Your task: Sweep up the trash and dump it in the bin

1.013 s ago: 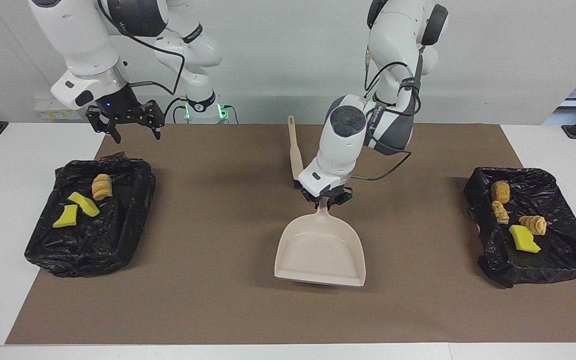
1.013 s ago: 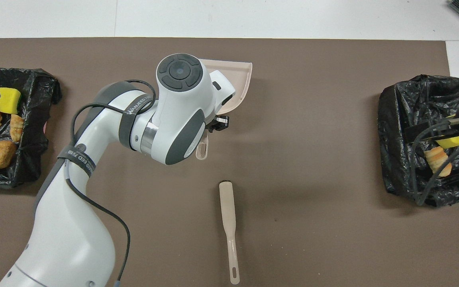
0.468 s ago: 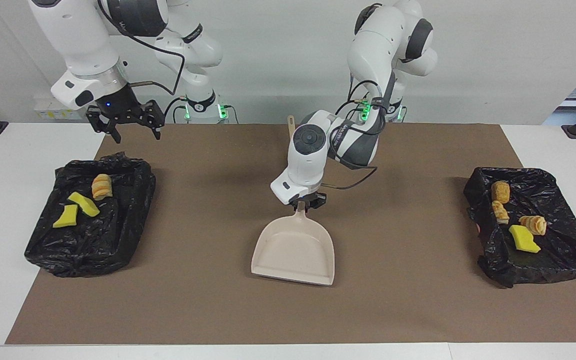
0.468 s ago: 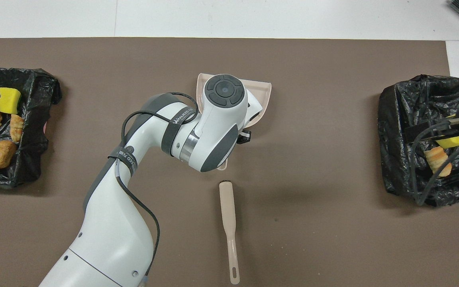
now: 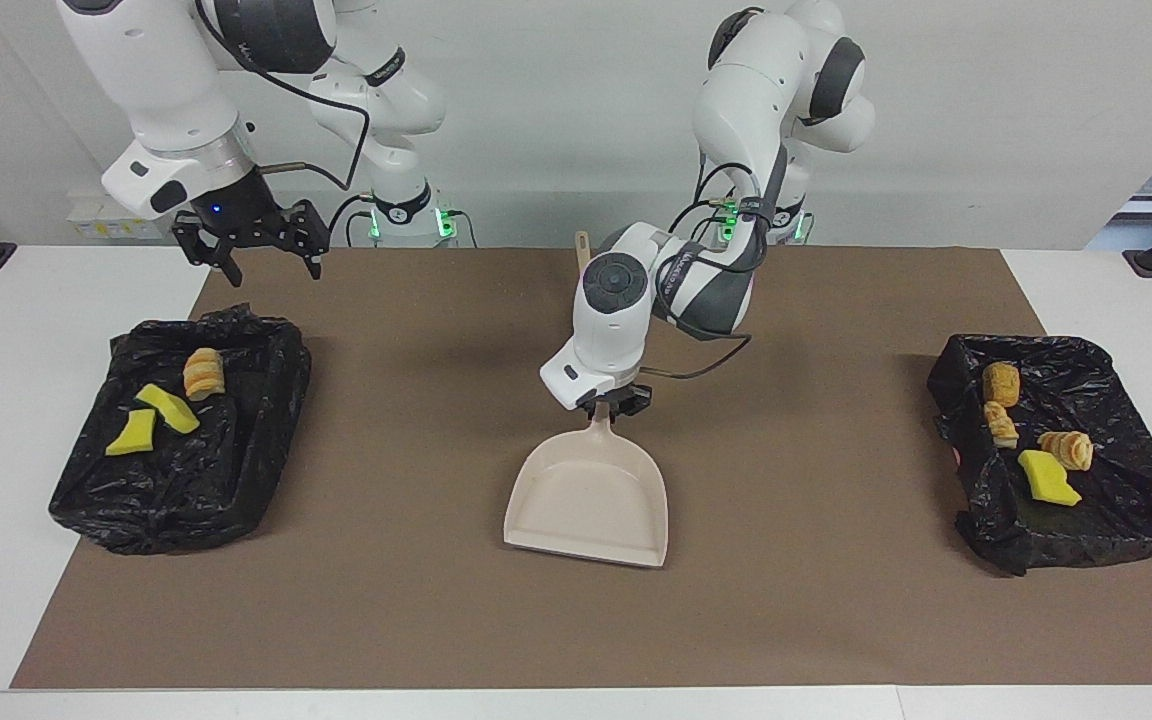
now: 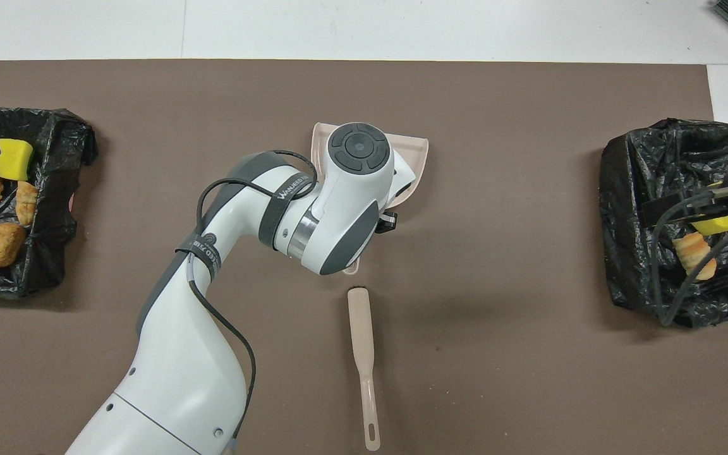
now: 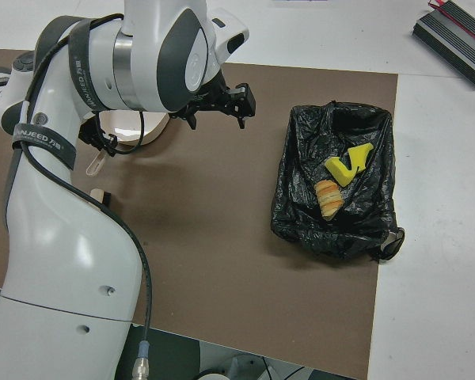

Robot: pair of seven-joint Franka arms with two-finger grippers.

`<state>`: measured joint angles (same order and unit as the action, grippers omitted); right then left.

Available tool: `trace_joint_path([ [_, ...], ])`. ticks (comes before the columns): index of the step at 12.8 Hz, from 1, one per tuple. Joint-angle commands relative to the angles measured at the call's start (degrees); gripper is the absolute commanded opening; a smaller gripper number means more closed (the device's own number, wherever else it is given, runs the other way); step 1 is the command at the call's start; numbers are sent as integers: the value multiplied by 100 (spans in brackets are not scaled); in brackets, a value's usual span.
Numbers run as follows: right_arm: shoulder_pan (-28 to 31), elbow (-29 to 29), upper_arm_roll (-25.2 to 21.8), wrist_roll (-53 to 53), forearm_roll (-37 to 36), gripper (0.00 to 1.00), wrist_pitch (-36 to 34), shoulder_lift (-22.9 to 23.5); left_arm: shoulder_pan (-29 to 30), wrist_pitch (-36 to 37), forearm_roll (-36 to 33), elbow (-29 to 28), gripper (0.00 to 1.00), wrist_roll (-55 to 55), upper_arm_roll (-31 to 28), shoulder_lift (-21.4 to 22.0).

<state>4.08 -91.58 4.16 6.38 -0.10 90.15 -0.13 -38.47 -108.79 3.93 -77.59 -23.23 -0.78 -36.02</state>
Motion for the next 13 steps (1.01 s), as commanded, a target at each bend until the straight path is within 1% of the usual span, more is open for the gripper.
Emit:
trace_joint_path([
  [1, 31, 9, 33, -84, -16, 100, 64, -13, -65, 86, 38, -89, 38, -50, -151, 86],
  [2, 31, 9, 33, -84, -16, 100, 56, -13, -47, 77, 29, -89, 44, -59, -151, 86],
  [3, 31, 9, 33, -84, -16, 100, 64, -13, -38, 77, 3, -89, 58, -76, -160, 95],
  [4, 31, 9, 33, -84, -16, 100, 56, -13, 5, 60, -6, -89, 83, -85, -203, 165],
  [5, 31, 9, 33, -84, -16, 100, 64, -13, 41, 68, -15, -98, 100, -77, -247, 296],
  [8, 40, 9, 33, -84, -16, 100, 64, -13, 259, 42, -15, -405, 100, 37, -590, 902],
  [11, 40, 9, 33, -84, -16, 100, 55, -13, 637, 95, -15, -616, 100, 186, -590, 1455],
  [13, 31, 9, 33, -84, -16, 100, 64, -13, 1006, 199, -15, -888, 100, 1009, -590, 2069],
])
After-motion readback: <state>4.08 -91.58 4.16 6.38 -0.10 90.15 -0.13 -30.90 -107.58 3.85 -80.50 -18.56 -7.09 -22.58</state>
